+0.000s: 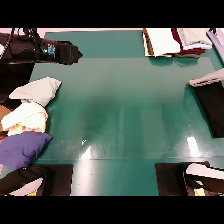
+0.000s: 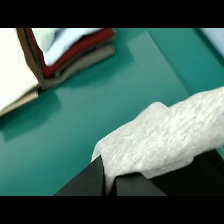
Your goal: Fold the shirts.
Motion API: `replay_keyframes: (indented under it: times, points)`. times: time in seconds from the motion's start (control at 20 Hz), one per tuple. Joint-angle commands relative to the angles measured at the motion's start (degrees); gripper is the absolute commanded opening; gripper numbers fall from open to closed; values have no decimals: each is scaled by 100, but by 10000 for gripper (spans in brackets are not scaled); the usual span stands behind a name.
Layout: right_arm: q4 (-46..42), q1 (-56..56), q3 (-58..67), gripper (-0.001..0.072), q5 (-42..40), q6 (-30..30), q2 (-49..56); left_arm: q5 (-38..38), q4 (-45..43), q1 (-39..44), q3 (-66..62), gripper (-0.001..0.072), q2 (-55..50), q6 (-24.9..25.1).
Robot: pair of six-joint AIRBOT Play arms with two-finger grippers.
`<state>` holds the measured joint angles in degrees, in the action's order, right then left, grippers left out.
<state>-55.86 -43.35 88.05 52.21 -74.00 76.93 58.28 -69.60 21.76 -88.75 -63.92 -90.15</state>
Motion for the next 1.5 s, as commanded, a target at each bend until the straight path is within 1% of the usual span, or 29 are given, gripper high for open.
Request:
replay_keyframes:
  times: [0.0,0.25,0.5,0.8,0.85,0.9,0.95,1.0,1.1,1.25,1.35,1.45]
  points:
    - [26,-85,247,12,-85,4,-92,101,-2,2,2,20,0,-2]
    - [-275,-332,-369,11,-81,-15,-634,136,-4,2,0,20,0,13]
    - [-369,-975,-1749,12,70,-46,-1593,138,-7,2,2,20,-2,20]
    - [-1705,-1639,-3314,22,592,-52,-2465,149,-26,2,0,20,0,131]
    - [-1834,-1781,-3456,89,741,-52,-2496,175,-26,2,0,20,-2,186]
    - [-1961,-1937,-3558,270,887,-52,-2492,203,-26,2,0,20,-2,214]
    - [-2031,-2065,-3628,420,940,-52,-2490,225,-26,2,0,20,0,216]
    - [-2065,-2186,-3654,481,1003,-52,-2490,227,-26,2,0,20,0,225]
    - [-1969,-2288,-3506,491,1187,-52,-2490,227,-26,2,0,20,-2,269]
    - [-1152,-1926,-3032,491,1305,-50,-2490,225,-22,2,0,21,0,275]
    - [-487,-1185,-2640,490,1419,-50,-2490,177,-24,2,0,21,0,275]
    - [-188,-131,-2376,490,1447,-52,-2492,37,-31,-9,0,21,0,273]
